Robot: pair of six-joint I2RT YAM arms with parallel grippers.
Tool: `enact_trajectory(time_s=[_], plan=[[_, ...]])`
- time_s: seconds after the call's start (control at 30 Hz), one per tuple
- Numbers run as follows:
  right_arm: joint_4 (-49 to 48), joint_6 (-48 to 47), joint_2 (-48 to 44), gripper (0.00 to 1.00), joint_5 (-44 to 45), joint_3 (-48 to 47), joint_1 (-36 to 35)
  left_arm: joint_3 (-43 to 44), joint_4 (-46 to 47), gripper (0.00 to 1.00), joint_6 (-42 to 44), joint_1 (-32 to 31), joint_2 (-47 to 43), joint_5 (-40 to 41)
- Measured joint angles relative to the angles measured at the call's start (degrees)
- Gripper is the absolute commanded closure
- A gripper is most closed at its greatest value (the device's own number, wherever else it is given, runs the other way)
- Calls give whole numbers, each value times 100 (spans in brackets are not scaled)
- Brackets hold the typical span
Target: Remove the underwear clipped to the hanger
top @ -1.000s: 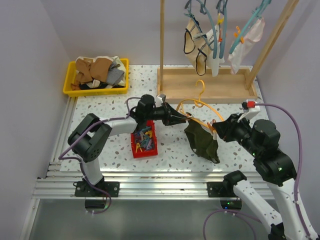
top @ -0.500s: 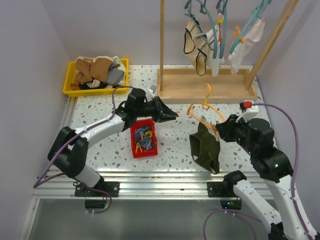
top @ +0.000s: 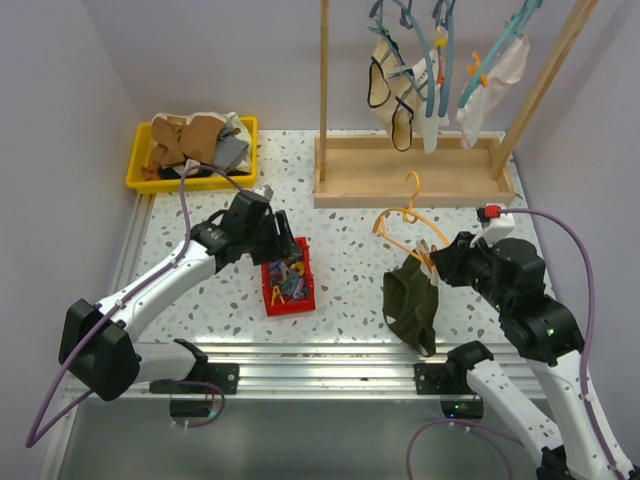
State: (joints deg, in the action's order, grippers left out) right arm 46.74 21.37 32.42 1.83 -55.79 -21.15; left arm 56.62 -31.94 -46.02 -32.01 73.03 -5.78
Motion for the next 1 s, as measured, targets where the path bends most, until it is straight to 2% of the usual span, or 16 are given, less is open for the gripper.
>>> enact_trajectory(time_s=[0.17,0.23,0.27,0.4,0.5,0.6,0.8,1.0], plan=[[-4,-2,138,100,-44,-2,0,-72,-184,18,214,0,7,118],[-9,-2,195,100,-61,-2,0,-57,-210,13,236,0,33,160],[-13,-2,229,100,-90,-2,0,-33,-236,7,240,0,68,192],[-26,-2,297,100,-136,-17,0,98,-280,0,267,0,157,205],[-52,0,332,100,-188,-17,0,330,-105,0,203,-46,208,-103],[-90,4,358,100,-286,-17,0,933,70,0,85,-282,496,-409],[-166,9,437,100,-367,-17,0,2258,1034,0,-284,-1270,1600,-1123],[-179,72,560,100,-398,-17,0,2483,1429,2,-149,-1950,2022,-1403]])
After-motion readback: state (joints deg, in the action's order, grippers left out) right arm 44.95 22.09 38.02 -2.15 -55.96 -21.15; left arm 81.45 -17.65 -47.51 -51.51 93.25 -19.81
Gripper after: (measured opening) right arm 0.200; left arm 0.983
